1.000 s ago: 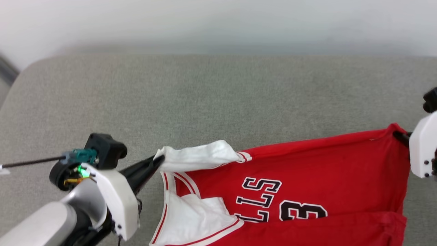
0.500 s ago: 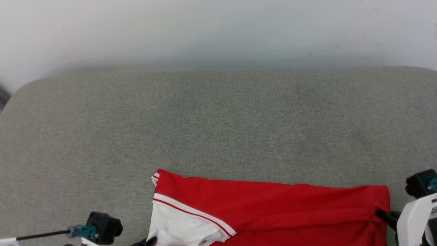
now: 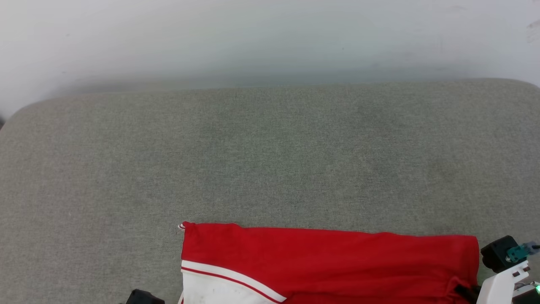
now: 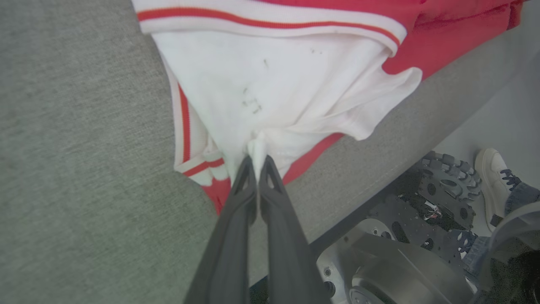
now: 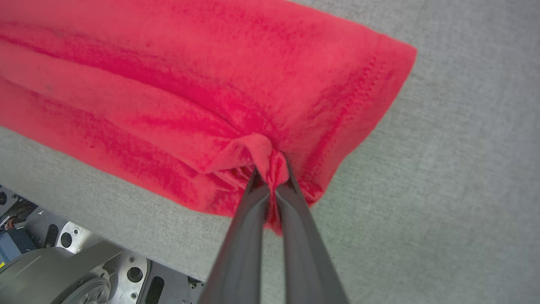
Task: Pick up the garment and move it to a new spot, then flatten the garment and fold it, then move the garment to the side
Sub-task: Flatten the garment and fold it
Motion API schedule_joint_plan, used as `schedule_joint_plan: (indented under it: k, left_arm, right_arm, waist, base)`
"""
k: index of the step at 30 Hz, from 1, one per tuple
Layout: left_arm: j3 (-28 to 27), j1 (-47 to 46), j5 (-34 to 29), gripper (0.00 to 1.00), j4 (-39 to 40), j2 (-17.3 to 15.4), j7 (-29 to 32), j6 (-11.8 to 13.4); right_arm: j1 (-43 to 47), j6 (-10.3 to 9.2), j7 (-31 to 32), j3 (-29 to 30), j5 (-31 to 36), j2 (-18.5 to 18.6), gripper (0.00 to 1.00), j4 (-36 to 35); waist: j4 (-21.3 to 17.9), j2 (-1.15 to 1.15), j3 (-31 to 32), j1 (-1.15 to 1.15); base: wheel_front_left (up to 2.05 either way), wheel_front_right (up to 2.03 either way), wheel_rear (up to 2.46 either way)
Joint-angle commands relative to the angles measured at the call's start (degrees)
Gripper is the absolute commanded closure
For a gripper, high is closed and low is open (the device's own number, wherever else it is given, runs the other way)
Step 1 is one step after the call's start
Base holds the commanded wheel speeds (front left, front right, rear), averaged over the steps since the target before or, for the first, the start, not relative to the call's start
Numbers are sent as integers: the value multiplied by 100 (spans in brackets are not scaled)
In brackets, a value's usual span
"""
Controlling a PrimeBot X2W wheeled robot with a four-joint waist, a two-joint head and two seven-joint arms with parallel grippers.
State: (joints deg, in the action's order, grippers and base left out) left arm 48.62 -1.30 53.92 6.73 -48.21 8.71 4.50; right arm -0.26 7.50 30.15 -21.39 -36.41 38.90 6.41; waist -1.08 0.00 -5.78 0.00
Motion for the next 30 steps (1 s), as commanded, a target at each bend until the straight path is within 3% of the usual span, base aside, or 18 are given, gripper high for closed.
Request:
schedule_joint_plan:
  k: [1, 2, 10, 16, 21, 24, 27, 30]
  left_arm:
    - [34, -58, -103, 22, -78, 27, -88, -38]
    - [49, -55, -150, 0, -151, 51, -141, -42]
    - [-157, -113, -310, 0, -233, 156, -823, -73]
    - [-773, -118, -444, 0, -159, 276, -1902, 379]
    - [-1484, -22, -823, 0, -44, 648, -2372, 809]
    - [-2181, 87, -1397, 0, 218, 1156, -2395, 960]
    - [-2914, 351, -2065, 0, 484, 1765, -2392, 866]
    - [-3424, 568, -2733, 0, 664, 2293, -2393, 584]
  right_arm:
    - [-44, -2, -79, -26, -9, 44, 0, 22]
    - [-50, -2, -107, -56, -51, 67, 0, 15]
    - [128, -2, 51, 503, -433, 323, 0, -390]
    - [530, -2, 817, 1801, -541, -2, 0, -1002]
    - [777, -2, 1312, 2745, -173, -916, 0, -1525]
    - [901, -2, 1513, 3128, 162, -1473, 0, -1621]
    - [969, -1, 1610, 3474, 453, -2060, 0, -1556]
    - [958, -1, 1625, 3717, 716, -2445, 0, -1411]
  waist:
    - [-10, 0, 37, 0]
    - [-17, 0, 61, 0]
    - [-9, 0, 305, 0]
    - [28, 0, 332, 0]
    - [93, 0, 250, 0]
    - [170, 0, 168, 0]
    - [246, 0, 92, 0]
    - [306, 0, 21, 0]
  base:
    - [0, 0, 0]
    - [0, 0, 0]
    - [0, 0, 0]
    - [0, 0, 0]
    - [0, 0, 0]
    - [0, 0, 0]
    - [0, 0, 0]
    - [0, 0, 0]
